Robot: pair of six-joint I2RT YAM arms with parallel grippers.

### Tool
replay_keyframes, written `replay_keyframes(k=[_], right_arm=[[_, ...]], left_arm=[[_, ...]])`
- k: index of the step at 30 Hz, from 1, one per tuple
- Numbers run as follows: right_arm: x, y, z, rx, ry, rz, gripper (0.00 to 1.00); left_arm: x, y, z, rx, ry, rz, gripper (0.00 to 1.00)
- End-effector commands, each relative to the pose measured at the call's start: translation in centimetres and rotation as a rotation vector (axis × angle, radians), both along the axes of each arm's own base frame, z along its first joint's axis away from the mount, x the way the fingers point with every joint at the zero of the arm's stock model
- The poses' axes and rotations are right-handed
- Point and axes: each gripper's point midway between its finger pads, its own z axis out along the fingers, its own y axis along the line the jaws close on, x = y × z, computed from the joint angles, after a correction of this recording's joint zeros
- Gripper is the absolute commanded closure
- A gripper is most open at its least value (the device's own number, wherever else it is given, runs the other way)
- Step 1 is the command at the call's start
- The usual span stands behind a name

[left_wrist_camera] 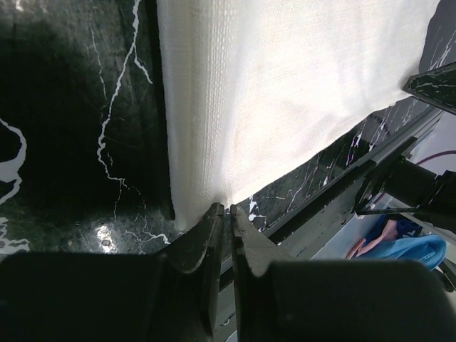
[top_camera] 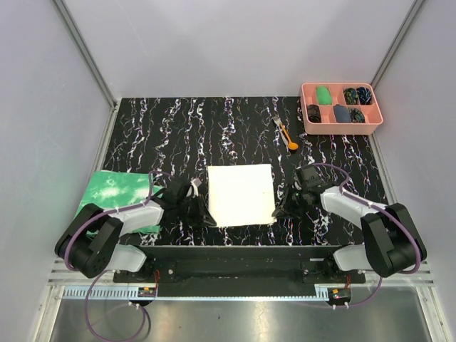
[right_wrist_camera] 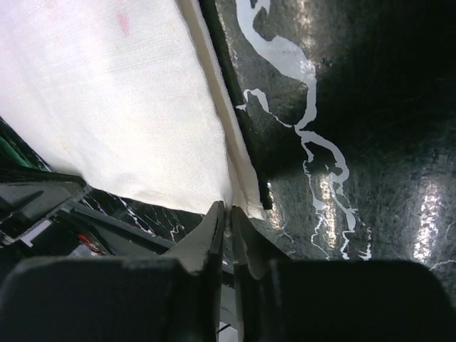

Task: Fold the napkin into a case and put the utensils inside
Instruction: Pick up the top corner of the square-folded napkin from the center of the board, then fold the top corner of the square-folded napkin at the center of the board.

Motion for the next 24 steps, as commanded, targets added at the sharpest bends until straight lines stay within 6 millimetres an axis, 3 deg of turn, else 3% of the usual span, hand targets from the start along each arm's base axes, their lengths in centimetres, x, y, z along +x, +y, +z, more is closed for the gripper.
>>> replay_keyframes(k=[1,2,6,8,9,11,12,14,15,17,18,19,21,22,24], right_arm=[[0.9,0.6,0.8,0.033,-0.045,0.01,0.95],[1.1,0.8,1.2,0.049,-0.055,0.018,0.99],[2.2,2.4,3.7,0.096,-0.112,0.055,1.0],[2.6,3.3,4.0,0.098,-0.118,0.088,1.0],[3.3,4.5,5.0,0.116,-0.142,0.121,1.0],[3.6,5.9,4.5,0.126,-0.116,0.172,1.0],[4.5,7.1,5.4,0.14,-0.141,0.196,1.0],[5.4,8.6,5.0,0.157,-0.132,0.226,1.0],[6.5,9.8,6.0,0.18,-0.16,0.243,1.0],[7.6,11.2,5.3,0.199,-0.142,0.27,1.0],[9.1,12.3,6.3,0.216,-0.18,0.289,1.0],[9.7,12.8,5.1,0.211,-0.155,0.293,1.0],[11.6,14.4,6.1,0.243,-0.186,0.315,1.0],[12.1,14.8,4.8,0.24,-0.156,0.317,1.0],[13.6,16.1,5.6,0.277,-0.176,0.336,1.0]], left_arm=[[0.0,-0.1,0.3,-0.011,-0.029,-0.001,0.85],[0.1,0.0,0.2,-0.005,-0.031,0.003,0.85],[-0.1,0.4,-0.5,0.016,-0.005,0.036,0.86],[-0.2,0.8,-0.9,0.033,-0.01,0.055,0.86],[-0.1,0.9,-1.0,0.032,-0.011,0.067,0.86],[0.0,1.0,-1.0,0.035,-0.019,0.08,0.86],[0.0,1.0,-1.0,0.034,-0.017,0.083,0.87],[0.1,1.0,-1.0,0.036,-0.022,0.084,0.87],[0.2,1.0,-1.0,0.037,-0.022,0.088,0.87],[0.3,1.0,-1.0,0.038,-0.024,0.089,0.87],[0.3,1.0,-1.0,0.038,-0.024,0.089,0.87],[0.3,0.9,-1.0,0.037,-0.02,0.086,0.87],[0.4,0.8,-1.0,0.037,-0.017,0.084,0.87],[0.4,0.8,-1.1,0.039,-0.013,0.082,0.87],[0.4,0.8,-1.1,0.04,-0.007,0.087,0.86]])
